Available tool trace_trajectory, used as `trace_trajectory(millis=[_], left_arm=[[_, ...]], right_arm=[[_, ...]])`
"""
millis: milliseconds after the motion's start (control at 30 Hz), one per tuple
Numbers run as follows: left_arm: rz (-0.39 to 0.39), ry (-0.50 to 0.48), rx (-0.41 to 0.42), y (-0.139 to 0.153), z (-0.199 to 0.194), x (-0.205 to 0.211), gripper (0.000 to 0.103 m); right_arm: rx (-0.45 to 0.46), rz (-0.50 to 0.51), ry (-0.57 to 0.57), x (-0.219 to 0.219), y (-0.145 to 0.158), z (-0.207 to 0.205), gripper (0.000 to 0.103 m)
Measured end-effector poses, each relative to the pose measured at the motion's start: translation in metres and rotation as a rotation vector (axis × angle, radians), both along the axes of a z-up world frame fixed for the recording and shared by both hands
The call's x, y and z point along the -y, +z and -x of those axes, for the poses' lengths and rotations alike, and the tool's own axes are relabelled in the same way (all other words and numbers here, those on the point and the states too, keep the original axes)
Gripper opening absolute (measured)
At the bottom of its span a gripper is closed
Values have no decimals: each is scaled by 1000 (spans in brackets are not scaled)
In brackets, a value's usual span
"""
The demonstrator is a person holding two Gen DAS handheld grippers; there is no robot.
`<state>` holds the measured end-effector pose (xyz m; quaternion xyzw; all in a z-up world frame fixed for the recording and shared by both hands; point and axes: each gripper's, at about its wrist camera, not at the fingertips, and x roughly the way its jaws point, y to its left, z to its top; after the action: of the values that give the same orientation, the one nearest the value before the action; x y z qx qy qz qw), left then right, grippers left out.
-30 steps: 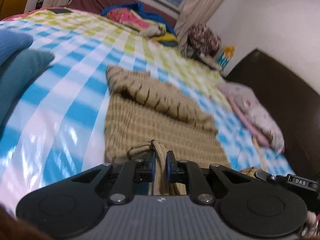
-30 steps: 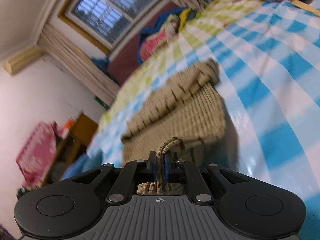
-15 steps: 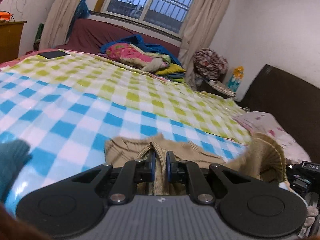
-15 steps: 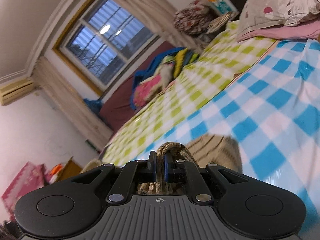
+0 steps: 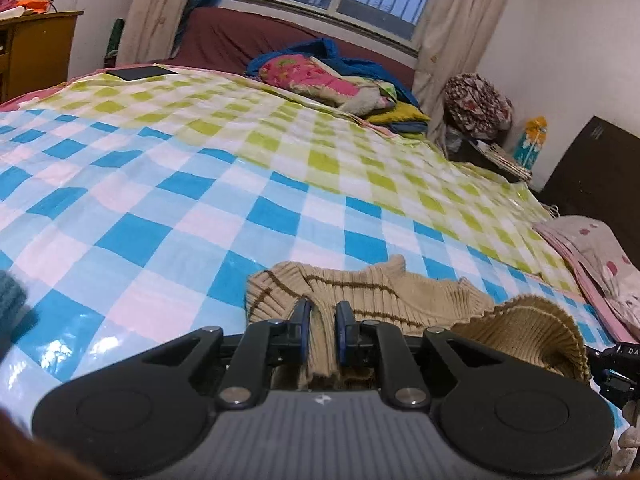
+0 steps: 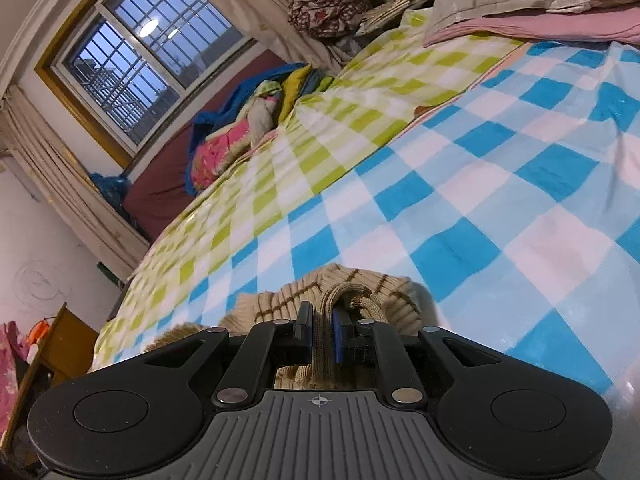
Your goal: Fold small clothes
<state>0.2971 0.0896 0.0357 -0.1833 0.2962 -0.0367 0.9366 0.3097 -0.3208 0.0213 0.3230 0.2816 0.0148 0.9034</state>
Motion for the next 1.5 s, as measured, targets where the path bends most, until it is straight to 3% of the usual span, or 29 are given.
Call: trace_trajectory(millis=[100,233,367,467,667,800,933,1000,1033,1133,1267,1400,1500], left_arm=[[-65,46,33,7,0,0,22],[-94,88,38,13,0,-4,23],[-157,56,87,19,16,5,32],[-221,7,109,20,31,18,38],[-355,-81,107,8,48,42,54],[-374,-55,28,-7,38,39,55],[-303,-35,14,-7,28,28,54],[-298,-42,4,-9,22,27,45],[-309,-46,-1,-10,18,28,35],[-319,-59,-25,-12,9,29,22],[-342,-45,-35,-10,5,24,16],[-349,-4,18,-1,10,18,16],[-405,-13,-15,-14,4,25,16]], right_arm=[[19,25,-3,-3,6,-5,13],[0,19,2,-3,8,-13,17],[58,47,-3,-4,15,-6,53],[67,114,17,-7,20,-3,53],[0,358,93,-26,11,-2,53],[-48,397,100,-29,0,-8,43],[-55,420,102,-30,-2,-11,28],[-57,433,108,-31,-2,-12,20],[-59,436,109,-32,-3,-13,19],[-52,460,109,-35,-1,-13,18],[-39,472,119,-36,5,-13,7],[42,420,67,-27,19,-6,6],[34,442,42,-27,15,-13,5]])
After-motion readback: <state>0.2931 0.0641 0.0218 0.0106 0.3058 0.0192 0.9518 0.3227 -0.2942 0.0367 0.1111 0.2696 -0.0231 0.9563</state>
